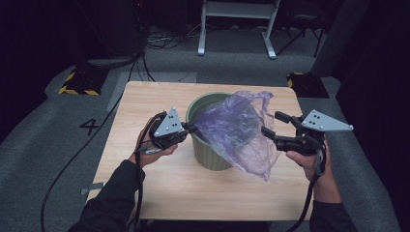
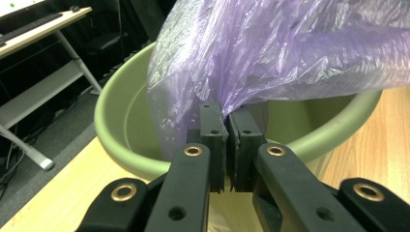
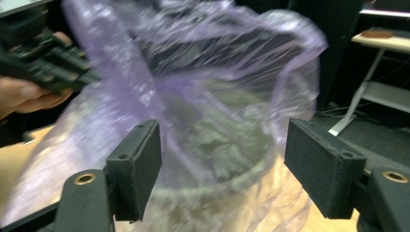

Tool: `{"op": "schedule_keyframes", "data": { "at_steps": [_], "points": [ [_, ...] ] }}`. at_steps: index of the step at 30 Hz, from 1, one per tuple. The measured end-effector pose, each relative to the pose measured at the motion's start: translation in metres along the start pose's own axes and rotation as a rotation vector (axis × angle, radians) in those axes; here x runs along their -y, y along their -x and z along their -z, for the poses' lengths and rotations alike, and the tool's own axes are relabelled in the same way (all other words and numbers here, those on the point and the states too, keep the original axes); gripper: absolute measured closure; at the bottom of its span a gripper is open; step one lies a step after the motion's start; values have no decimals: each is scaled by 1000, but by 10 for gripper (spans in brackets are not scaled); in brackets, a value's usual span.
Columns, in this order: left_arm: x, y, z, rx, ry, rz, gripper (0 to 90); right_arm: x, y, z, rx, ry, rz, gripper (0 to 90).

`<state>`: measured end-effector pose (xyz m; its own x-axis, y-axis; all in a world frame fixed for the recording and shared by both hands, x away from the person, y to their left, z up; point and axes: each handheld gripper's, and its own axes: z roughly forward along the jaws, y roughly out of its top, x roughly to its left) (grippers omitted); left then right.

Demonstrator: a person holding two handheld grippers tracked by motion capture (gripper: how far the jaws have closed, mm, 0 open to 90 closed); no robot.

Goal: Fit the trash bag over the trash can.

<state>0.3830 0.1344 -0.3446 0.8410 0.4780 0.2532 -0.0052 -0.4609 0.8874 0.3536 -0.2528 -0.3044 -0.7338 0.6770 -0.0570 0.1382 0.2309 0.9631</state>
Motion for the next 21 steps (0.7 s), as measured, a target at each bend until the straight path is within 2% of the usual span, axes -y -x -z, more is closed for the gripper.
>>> {"op": "schedule_keyframes", "data": {
  "at_steps": [2,3,4,6,7,9,10,12,13,14,16,18,20,21],
  "points": [
    [0,2,3,-7,-2,-6,876,0,-10,3,-12,-26,15,296],
    [0,2,4,-9,0,-6,877,0,-16,4,-46,-27,25,296],
    [0,3,5,-12,-3,-12,875,1,-18,5,-55,-24,29,304],
    [-1,4,6,-29,-6,-11,832,5,-27,3,-90,-27,47,459],
    [-1,4,6,-30,-2,-10,801,6,-32,0,-96,-39,70,483],
    [-1,4,7,-25,12,4,717,11,-38,-6,-109,-51,99,657],
    [-1,4,8,-27,16,12,695,12,-40,-8,-113,-52,105,686],
    [-2,5,12,-4,38,28,673,16,-43,-14,-131,-58,117,780],
    [-3,6,15,-2,46,23,654,16,-44,-15,-133,-58,118,816],
    [-5,8,18,-3,49,20,598,18,-47,-16,-134,-67,125,859],
    [-9,11,23,24,55,33,504,19,-52,-18,-133,-73,159,888],
    [-13,15,26,30,74,43,442,17,-56,-18,-140,-76,171,898],
    [-18,21,29,57,89,72,322,15,-61,-19,-144,-78,181,899],
    [-21,25,29,56,94,76,298,14,-64,-20,-147,-85,181,899]
  ]
}}
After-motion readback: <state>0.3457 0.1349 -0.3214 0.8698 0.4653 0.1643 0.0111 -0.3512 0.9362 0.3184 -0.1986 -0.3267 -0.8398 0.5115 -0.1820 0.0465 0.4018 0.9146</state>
